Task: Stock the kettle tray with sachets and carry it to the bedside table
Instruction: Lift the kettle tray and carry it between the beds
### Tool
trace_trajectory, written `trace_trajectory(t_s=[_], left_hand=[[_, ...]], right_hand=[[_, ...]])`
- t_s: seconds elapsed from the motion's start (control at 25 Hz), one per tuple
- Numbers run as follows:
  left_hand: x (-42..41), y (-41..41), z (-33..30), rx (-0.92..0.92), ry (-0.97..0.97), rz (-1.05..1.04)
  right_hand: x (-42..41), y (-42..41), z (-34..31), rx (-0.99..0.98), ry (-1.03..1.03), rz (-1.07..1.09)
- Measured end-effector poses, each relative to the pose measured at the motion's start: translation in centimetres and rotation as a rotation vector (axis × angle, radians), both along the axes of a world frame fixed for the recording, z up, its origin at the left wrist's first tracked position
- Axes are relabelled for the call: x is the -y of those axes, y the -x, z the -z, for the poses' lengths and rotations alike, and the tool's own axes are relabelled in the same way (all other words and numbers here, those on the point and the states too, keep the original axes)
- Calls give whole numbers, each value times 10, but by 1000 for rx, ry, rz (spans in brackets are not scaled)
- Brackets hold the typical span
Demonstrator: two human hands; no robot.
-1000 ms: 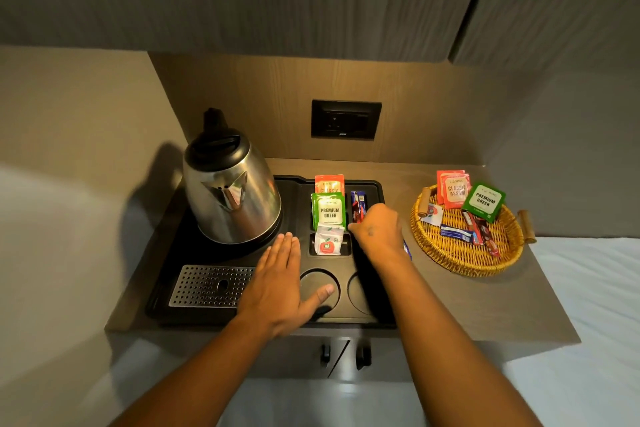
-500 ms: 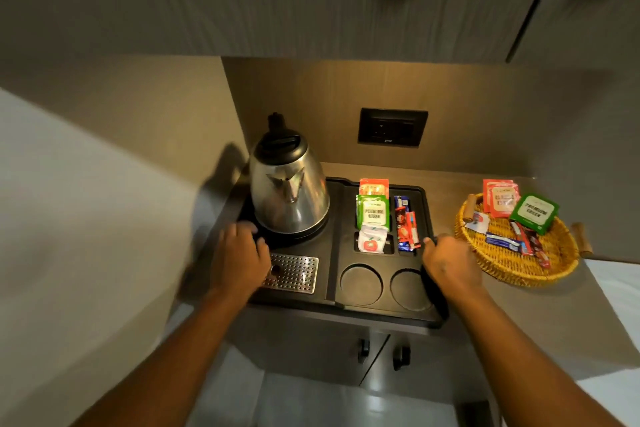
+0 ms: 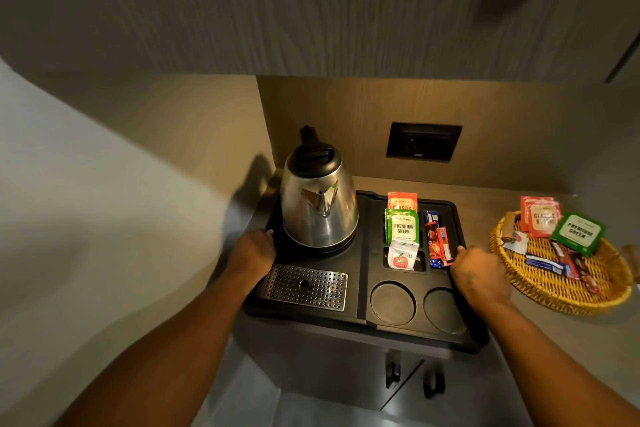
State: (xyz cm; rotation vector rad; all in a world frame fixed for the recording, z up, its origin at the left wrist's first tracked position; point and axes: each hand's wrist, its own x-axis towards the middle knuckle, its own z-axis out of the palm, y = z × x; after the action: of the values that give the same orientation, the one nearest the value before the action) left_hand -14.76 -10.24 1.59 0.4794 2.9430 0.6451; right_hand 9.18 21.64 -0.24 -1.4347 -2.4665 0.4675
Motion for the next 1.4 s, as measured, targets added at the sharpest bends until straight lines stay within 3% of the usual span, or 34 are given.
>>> trace_trajectory(t_s=[0.2,0.36,0.64,0.92,1.12,1.4], left_hand=[[1,8,-16,-64,139,21],[-4,3,-44,-59,131,13],[-63,-63,-105,-181,108,249],[-167,-274,-111,-146,73,604],[-231,-460,-111,-195,0,1004],[-321,-758,-100,-161,-30,1377]], right_hand=[[7,-2,-11,46,1,25],[3,-12,-48,-21,-58,87],[-15,-130,-98,-71,-44,277],[23,-419,-124,-98,-161,611],[98,-627,-119,-96,-133,923],[161,-884,-114,-95,-132,1359]])
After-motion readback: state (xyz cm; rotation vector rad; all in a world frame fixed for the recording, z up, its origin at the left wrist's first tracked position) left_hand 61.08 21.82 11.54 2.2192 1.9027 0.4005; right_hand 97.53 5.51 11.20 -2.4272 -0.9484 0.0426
